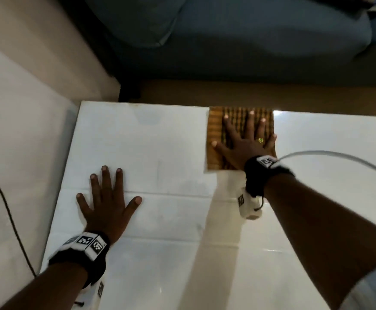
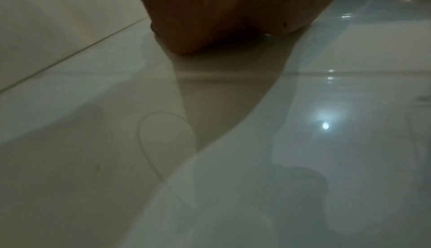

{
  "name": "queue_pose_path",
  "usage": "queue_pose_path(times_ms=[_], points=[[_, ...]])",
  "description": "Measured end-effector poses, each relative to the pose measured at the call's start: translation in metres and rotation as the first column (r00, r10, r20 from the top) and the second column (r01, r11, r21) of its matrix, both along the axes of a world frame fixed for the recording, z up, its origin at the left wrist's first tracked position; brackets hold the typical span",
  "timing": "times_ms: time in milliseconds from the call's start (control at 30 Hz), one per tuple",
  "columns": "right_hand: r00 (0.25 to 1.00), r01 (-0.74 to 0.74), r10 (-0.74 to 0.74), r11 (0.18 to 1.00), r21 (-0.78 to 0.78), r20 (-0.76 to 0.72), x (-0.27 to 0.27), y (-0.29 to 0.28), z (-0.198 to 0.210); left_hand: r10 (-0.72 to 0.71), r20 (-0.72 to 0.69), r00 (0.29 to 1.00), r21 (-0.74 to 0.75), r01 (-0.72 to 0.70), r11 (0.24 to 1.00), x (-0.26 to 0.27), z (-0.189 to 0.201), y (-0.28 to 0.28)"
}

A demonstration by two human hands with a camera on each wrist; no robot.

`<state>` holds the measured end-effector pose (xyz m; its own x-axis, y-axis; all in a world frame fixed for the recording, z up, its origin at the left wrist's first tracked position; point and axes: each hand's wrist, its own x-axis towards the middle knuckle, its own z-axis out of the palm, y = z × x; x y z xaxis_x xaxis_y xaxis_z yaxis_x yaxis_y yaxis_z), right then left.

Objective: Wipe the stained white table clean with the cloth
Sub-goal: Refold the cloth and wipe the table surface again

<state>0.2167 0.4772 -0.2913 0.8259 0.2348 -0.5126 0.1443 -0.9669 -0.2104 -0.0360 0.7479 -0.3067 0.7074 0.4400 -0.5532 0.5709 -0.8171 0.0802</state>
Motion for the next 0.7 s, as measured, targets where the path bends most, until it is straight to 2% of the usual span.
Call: queue_pose_path(times_ms=[167,233,333,467,567,700], points=[[0.991,0.126,-0.124,0.991,-0.040,0.048,0.027,0.040,-0.003,-0.029,-0.053,0.998,-0.048,0.026,0.999,0.002,0.002,0.005],[0.992,0.103,-0.100,0.994,-0.036,0.071,0.027,0.060,-0.003,-0.037,-0.069,0.997,-0.057,0.033,0.998,0.003,0.006,0.006],[0.997,-0.007,0.007,1.000,-0.007,0.083,0.016,0.093,-0.006,-0.032,-0.099,0.995,-0.077,0.024,0.997,0.004,0.008,0.007],[0.994,-0.094,0.092,0.995,0.039,0.058,-0.017,0.115,-0.010,-0.031,-0.096,0.995,-0.058,0.026,0.998,0.004,0.005,0.008],[0.991,-0.127,0.124,0.990,0.058,0.052,-0.053,0.099,-0.008,-0.018,-0.072,0.997,-0.067,0.013,0.998,0.009,0.004,0.008],[0.994,-0.080,0.075,0.995,0.059,0.079,-0.119,0.071,-0.006,-0.034,-0.026,0.999,-0.066,0.032,0.997,0.010,0.005,0.008]])
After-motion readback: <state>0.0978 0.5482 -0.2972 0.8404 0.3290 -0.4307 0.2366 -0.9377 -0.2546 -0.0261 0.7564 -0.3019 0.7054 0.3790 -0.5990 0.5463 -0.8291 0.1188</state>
